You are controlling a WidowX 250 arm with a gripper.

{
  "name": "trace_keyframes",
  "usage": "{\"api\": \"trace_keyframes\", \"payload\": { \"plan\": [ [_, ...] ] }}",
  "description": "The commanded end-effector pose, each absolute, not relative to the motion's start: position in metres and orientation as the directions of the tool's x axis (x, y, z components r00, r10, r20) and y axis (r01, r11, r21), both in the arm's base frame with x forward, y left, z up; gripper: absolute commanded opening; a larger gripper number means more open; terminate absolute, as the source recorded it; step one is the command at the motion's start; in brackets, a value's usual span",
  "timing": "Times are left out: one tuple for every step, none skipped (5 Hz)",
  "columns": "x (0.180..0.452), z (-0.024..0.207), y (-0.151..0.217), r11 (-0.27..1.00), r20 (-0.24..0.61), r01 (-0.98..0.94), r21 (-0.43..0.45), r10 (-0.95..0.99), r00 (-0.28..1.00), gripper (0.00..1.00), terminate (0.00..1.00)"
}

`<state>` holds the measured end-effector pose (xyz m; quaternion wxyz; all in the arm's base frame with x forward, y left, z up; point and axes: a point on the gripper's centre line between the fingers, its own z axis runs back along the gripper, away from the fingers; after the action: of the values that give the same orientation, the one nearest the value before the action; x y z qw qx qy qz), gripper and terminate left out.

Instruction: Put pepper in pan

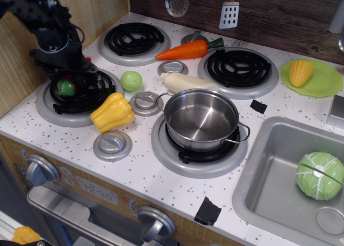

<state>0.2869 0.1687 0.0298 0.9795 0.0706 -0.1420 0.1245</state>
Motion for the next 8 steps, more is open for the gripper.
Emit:
{"api": "trace_keyframes", "payload": {
  "plan": [
    [0.303,0.105,0.114,0.931,0.269,-0.352,0.094,0.317,0.909,0.00,0.00],
    [0.310,0.119,0.069,0.895,0.219,-0.446,-0.021,0.440,0.871,0.00,0.00],
    [0.318,0.109,0.020,0.876,0.229,-0.482,-0.020,0.473,0.851,0.00,0.00],
    [0.322,0.095,-0.008,0.878,0.231,-0.476,-0.056,0.475,0.849,0.00,0.00],
    [0.320,0.084,-0.033,0.860,0.237,-0.500,-0.106,0.510,0.827,0.00,0.00],
    [0.316,0.079,-0.033,0.871,0.267,-0.480,-0.103,0.489,0.831,1.00,0.00],
    [0.316,0.079,-0.033,0.871,0.267,-0.480,-0.103,0.489,0.831,1.00,0.00],
    [0.316,0.079,-0.033,0.871,0.267,-0.480,-0.103,0.489,0.831,1.00,0.00]
  ]
}}
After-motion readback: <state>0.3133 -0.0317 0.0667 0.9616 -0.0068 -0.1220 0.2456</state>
